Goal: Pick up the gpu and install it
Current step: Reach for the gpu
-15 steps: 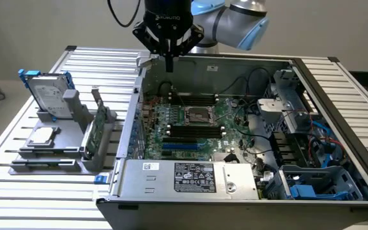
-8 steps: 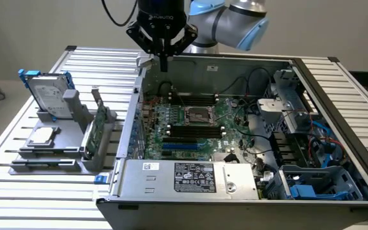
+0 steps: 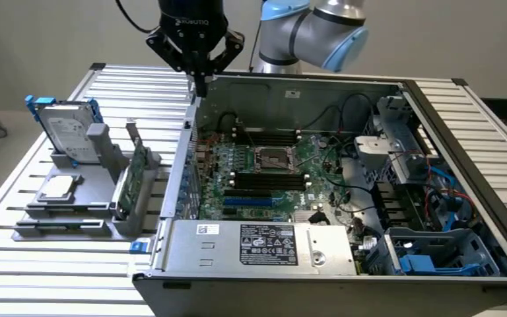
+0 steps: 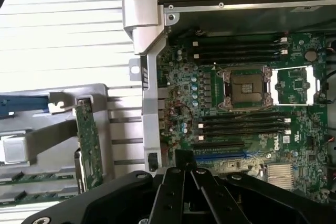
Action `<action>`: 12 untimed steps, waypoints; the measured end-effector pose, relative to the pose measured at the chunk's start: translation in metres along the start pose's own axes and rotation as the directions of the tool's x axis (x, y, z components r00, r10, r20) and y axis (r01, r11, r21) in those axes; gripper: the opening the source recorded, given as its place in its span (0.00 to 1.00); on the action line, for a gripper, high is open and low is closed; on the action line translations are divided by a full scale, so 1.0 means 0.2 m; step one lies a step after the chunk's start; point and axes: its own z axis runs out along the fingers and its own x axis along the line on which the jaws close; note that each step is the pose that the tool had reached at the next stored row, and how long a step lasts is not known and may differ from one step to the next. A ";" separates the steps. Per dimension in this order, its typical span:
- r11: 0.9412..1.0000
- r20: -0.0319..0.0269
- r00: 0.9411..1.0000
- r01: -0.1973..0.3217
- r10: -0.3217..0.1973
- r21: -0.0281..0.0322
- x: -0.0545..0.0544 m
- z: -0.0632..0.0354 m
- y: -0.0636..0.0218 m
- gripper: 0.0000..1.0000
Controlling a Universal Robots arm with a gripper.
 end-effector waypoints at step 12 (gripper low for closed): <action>1.000 0.000 1.000 0.000 0.000 0.000 0.28 0.045 0.020 0.11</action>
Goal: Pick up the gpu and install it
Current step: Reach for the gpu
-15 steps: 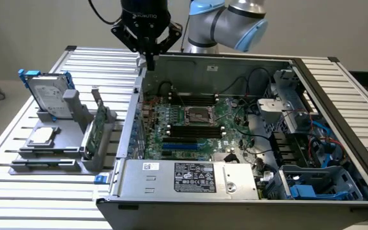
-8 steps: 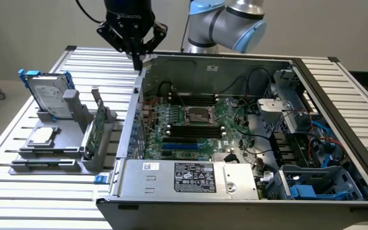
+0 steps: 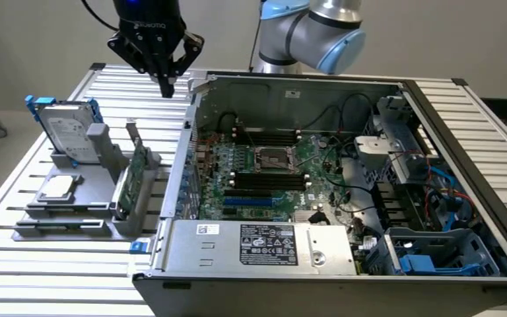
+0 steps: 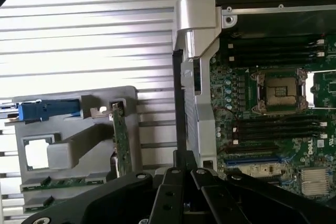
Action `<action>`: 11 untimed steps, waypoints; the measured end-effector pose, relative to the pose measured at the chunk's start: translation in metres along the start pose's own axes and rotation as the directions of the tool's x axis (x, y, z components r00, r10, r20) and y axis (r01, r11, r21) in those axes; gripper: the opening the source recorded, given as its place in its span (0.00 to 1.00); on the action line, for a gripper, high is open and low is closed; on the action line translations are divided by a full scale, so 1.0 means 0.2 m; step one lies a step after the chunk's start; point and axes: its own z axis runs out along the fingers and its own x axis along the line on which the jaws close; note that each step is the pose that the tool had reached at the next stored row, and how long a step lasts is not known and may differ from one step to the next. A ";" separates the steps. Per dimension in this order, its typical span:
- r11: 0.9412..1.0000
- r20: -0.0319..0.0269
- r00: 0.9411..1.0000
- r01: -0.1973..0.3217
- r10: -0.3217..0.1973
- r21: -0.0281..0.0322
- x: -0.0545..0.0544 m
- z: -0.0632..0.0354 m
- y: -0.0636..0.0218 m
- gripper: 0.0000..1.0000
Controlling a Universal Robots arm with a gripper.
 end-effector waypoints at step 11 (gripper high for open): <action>1.000 -0.001 1.000 0.000 0.000 0.000 0.25 0.042 0.015 0.11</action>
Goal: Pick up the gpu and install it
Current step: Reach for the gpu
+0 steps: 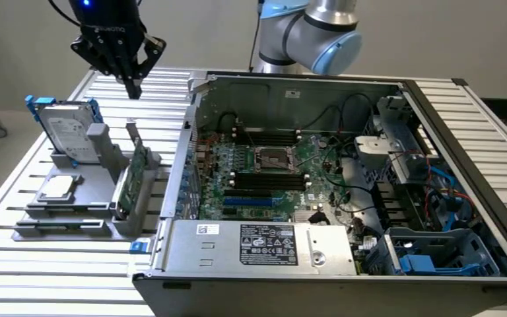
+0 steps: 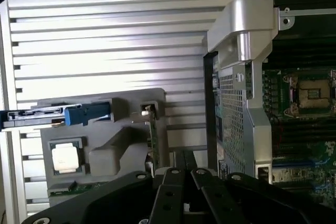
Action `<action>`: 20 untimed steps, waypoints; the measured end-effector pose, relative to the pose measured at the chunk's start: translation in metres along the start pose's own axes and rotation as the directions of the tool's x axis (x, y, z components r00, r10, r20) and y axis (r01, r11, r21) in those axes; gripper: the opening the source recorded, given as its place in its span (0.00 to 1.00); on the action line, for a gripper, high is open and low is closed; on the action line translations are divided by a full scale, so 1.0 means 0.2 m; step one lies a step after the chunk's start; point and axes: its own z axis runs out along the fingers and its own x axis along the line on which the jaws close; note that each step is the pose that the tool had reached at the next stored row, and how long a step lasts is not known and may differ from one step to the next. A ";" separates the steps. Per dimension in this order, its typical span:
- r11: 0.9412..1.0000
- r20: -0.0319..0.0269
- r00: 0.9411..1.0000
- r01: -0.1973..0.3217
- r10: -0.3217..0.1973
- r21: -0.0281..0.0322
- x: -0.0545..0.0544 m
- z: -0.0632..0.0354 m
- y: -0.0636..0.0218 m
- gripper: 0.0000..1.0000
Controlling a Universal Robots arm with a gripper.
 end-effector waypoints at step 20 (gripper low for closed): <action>1.000 -0.005 1.000 0.023 -0.023 0.006 0.16 0.021 -0.118 0.11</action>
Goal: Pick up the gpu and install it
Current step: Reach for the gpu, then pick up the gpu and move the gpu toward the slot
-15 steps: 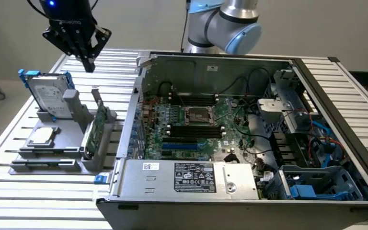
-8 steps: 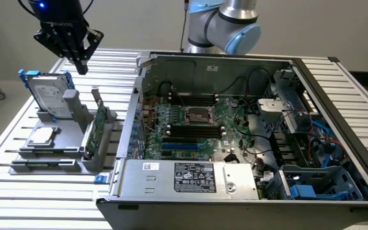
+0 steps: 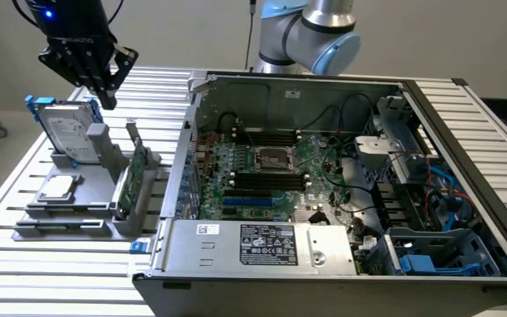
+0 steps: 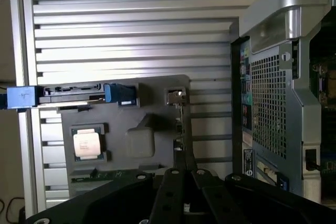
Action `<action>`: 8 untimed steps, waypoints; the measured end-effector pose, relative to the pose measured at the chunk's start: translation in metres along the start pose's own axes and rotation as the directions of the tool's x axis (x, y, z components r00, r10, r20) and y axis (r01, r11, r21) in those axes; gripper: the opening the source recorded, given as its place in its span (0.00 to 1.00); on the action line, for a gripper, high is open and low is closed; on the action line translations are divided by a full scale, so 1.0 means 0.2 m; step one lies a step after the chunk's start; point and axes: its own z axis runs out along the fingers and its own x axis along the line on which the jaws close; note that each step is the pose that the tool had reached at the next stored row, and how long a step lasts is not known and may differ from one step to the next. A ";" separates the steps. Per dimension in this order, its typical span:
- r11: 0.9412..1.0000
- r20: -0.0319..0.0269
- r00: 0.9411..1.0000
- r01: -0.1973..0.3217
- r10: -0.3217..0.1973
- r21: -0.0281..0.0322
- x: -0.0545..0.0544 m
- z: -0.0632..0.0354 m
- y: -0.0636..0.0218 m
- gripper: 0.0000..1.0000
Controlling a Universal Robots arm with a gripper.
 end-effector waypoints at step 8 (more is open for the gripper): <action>1.000 0.000 1.000 0.000 0.000 0.000 0.00 0.000 0.000 0.11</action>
